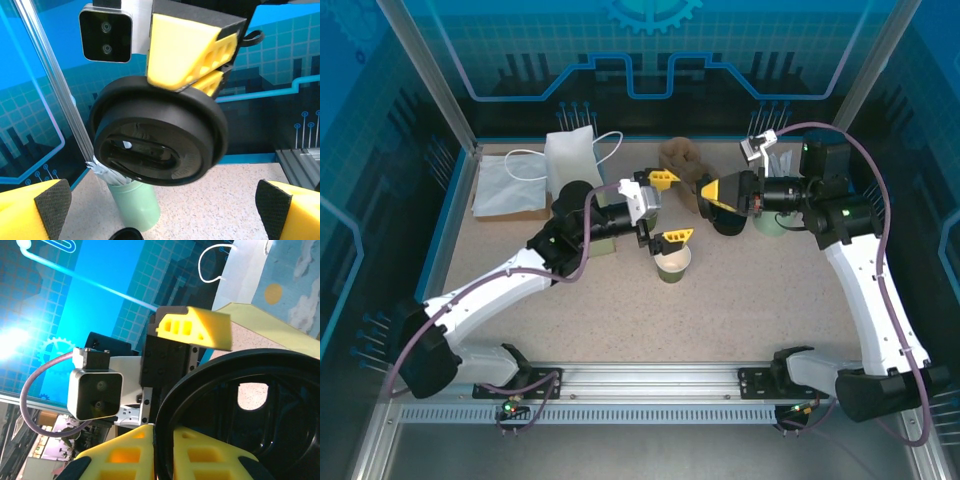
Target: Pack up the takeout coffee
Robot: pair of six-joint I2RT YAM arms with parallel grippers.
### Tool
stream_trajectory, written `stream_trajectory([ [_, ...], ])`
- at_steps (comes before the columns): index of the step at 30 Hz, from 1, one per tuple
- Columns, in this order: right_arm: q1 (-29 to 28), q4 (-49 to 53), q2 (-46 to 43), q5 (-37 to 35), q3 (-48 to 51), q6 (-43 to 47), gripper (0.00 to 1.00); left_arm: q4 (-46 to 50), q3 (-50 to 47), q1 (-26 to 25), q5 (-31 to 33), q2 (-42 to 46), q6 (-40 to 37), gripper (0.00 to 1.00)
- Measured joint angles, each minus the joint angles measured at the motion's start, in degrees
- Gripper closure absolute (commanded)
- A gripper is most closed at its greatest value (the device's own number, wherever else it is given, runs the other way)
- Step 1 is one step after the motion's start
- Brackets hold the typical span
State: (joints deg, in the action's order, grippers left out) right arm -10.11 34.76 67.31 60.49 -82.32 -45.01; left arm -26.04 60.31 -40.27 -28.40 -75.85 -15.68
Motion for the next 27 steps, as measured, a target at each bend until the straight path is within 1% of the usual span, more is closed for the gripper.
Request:
stream_trajectory([
  [5,-0.8,-1.7,-1.5,0.0,0.9,-2.2,0.86,-0.9,1.6,-0.5,-0.4,-1.9,-1.2,0.02],
  [17,-3.2,-6.3,-3.3,-0.5,3.9,-6.8,0.86,-1.4,3.1,-0.9,-2.6,-3.1,-3.2,0.12],
  [21,-3.9,-7.3,-3.4,-1.0,4.4,-8.0,0.86,-1.2,3.4,-0.8,-3.6,-3.1,-4.0,0.13],
  [27,-4.6,-7.9,-3.4,-1.6,4.5,-8.9,0.86,-0.9,3.6,-0.8,-4.3,-3.1,-4.7,0.21],
])
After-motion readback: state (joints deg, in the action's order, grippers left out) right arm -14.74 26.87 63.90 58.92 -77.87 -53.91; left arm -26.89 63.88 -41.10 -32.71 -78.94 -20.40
